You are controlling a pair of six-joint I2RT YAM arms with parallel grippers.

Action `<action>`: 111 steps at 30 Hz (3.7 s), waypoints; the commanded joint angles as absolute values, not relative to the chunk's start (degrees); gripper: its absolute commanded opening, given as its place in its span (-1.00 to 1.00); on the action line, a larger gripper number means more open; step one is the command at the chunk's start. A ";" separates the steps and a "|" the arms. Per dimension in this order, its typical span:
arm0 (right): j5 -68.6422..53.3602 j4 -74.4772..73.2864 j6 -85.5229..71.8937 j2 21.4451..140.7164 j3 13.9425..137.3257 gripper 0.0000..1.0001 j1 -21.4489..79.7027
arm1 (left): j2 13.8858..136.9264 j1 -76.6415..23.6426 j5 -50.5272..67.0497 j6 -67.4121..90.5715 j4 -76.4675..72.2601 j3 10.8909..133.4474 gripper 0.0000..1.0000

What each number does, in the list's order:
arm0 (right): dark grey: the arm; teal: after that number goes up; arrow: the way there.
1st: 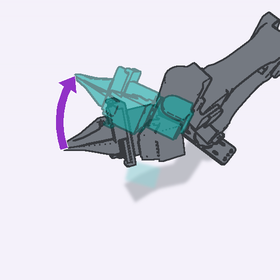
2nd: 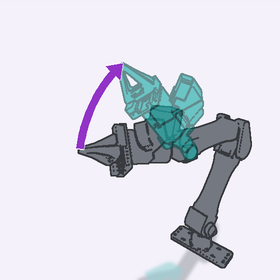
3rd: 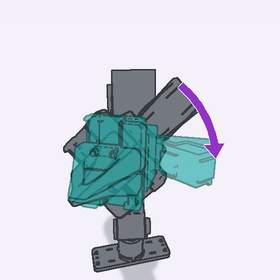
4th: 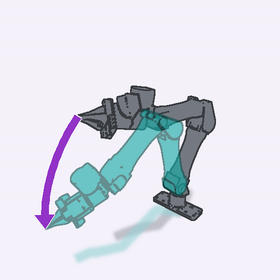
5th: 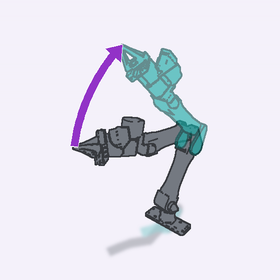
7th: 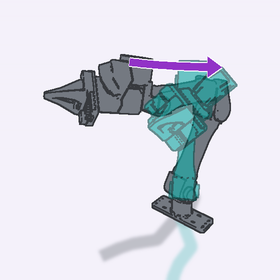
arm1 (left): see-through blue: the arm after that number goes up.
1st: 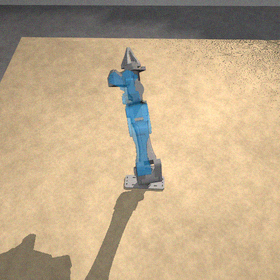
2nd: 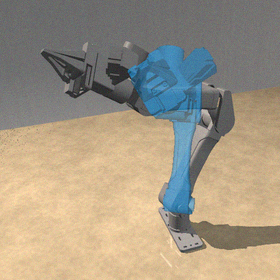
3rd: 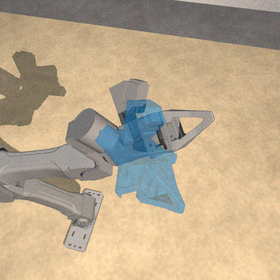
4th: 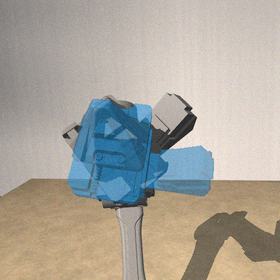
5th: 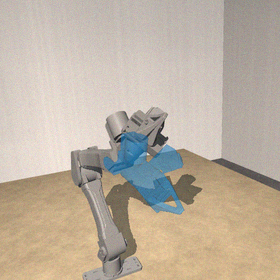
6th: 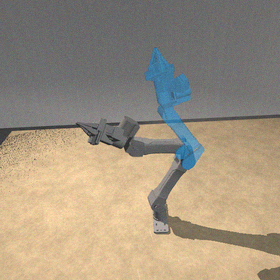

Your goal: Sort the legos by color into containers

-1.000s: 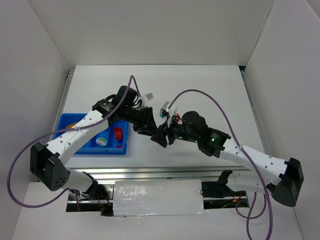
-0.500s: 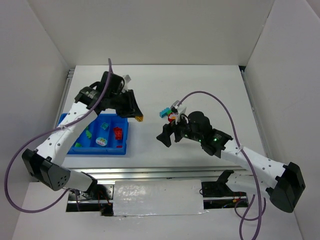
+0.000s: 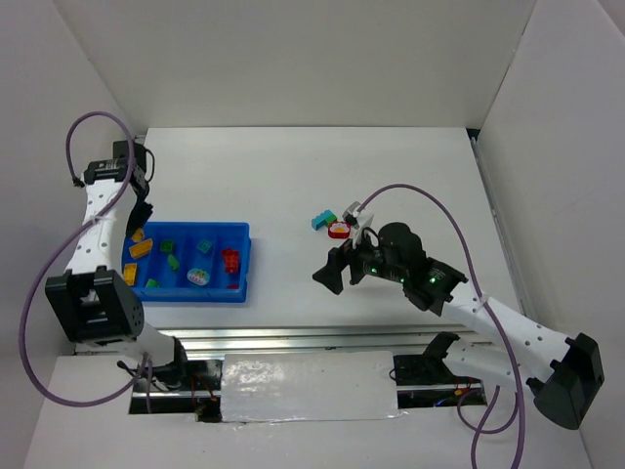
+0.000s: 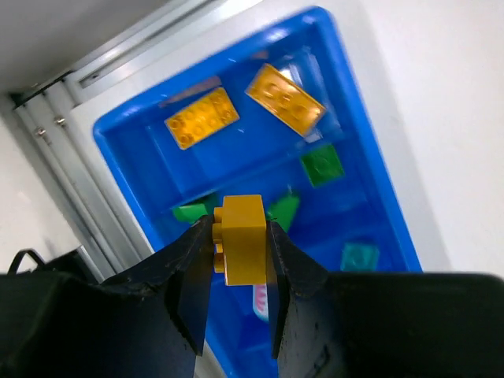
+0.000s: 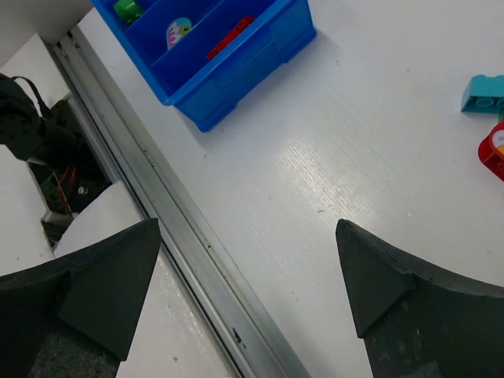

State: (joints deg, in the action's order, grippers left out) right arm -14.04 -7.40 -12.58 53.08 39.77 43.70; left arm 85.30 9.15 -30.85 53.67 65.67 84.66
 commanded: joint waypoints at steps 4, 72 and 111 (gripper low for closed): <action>-18.28 -9.32 -12.39 53.26 43.24 0.99 43.24 | 96.31 13.27 -41.75 61.61 68.82 87.54 -0.90; 12.83 -31.64 -22.59 117.43 87.54 0.04 30.32 | 67.59 -9.14 -0.53 31.29 58.62 78.49 0.99; -15.29 -17.49 -9.15 117.51 100.19 -0.06 59.33 | 59.33 -7.38 -31.99 49.75 72.07 83.41 0.99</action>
State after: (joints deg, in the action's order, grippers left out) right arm -12.86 -17.12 -13.32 116.18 97.01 59.00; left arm 60.05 -7.77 -31.24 51.77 72.05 83.24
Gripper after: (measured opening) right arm 0.717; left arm 0.994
